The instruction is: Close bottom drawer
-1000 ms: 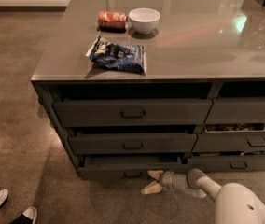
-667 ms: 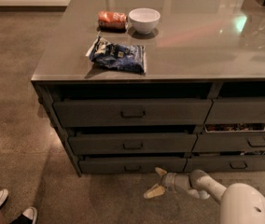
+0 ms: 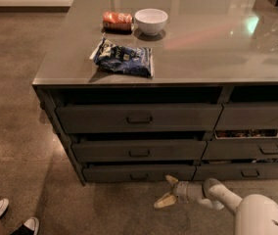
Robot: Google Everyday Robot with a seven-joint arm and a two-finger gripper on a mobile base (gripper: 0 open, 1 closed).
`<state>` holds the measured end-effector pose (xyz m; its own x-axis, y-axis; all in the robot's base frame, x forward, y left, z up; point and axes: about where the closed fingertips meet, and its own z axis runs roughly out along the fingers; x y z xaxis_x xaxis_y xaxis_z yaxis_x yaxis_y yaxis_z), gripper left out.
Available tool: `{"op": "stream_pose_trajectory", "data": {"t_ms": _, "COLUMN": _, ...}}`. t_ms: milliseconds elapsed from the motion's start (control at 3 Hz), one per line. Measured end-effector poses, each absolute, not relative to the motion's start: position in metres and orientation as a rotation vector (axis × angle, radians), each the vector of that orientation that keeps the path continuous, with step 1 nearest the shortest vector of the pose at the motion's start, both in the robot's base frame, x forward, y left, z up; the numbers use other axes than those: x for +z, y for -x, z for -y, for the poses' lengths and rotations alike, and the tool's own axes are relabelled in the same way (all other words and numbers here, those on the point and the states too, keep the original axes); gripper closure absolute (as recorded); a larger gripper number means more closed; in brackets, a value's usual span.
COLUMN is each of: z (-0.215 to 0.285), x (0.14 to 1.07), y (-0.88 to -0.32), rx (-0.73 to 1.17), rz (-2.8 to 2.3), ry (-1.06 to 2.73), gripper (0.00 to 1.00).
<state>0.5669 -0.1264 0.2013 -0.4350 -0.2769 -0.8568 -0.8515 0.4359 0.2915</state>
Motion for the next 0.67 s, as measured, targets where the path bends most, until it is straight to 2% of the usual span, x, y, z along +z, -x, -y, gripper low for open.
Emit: {"op": "stream_pose_trajectory", "data": {"t_ms": 667, "z": 0.209, "x": 0.267, "y": -0.555, "rx": 0.767, "rz": -1.984, "ry": 0.875, "gripper": 0.0}}
